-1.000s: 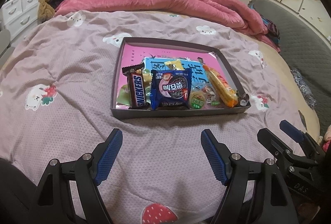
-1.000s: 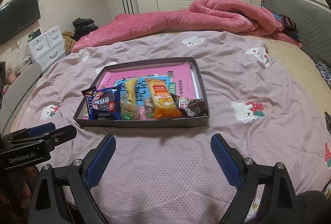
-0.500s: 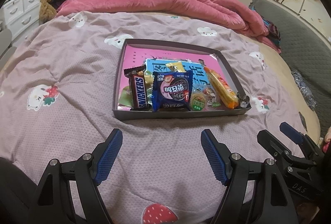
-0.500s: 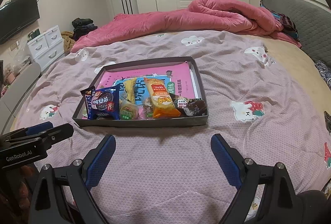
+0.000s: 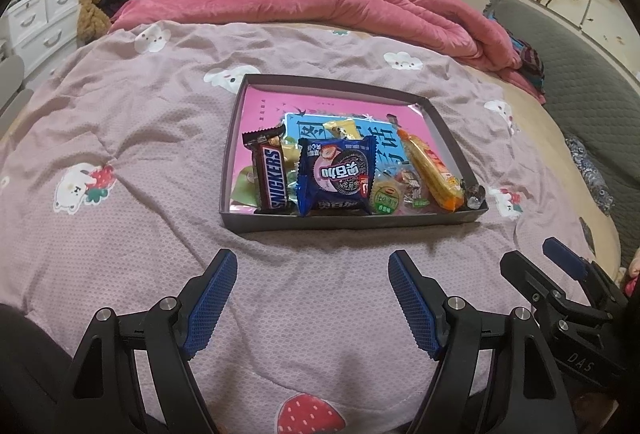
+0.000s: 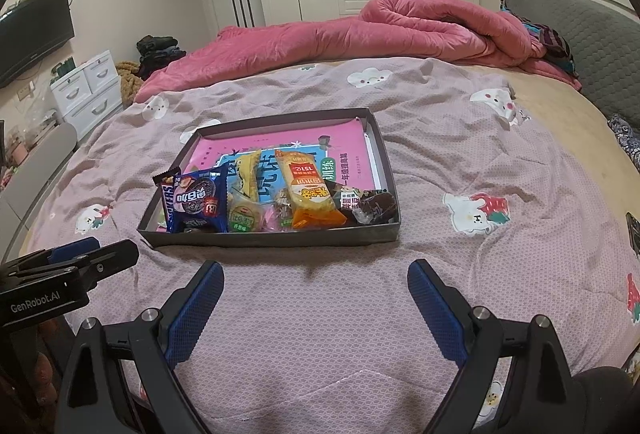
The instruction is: Organize snacks
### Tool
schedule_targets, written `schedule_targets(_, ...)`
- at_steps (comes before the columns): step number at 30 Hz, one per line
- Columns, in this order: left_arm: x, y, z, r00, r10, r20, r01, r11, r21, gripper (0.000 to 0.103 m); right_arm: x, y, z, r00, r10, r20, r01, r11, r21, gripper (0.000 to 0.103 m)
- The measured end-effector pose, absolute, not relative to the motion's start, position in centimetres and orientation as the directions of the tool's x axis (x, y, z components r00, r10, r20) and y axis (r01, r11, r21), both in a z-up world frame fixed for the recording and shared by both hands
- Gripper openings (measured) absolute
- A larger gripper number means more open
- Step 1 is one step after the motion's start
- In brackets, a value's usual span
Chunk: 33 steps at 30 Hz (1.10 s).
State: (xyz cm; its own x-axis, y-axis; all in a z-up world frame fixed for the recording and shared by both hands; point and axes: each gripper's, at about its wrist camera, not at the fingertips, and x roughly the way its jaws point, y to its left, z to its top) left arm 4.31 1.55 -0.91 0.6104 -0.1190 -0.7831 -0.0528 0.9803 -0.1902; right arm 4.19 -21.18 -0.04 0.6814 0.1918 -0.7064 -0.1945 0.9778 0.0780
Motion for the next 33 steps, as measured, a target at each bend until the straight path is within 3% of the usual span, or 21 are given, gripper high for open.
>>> schedule_targets(33, 4.44, 1.84, -1.00, 0.613, -0.030, -0.790, -0.110, 0.986, -0.123, 0.079, 4.67, -21.61, -0.71, 0.673, 0.171, -0.720, -0.173, 0.982, 0.072, 0.094)
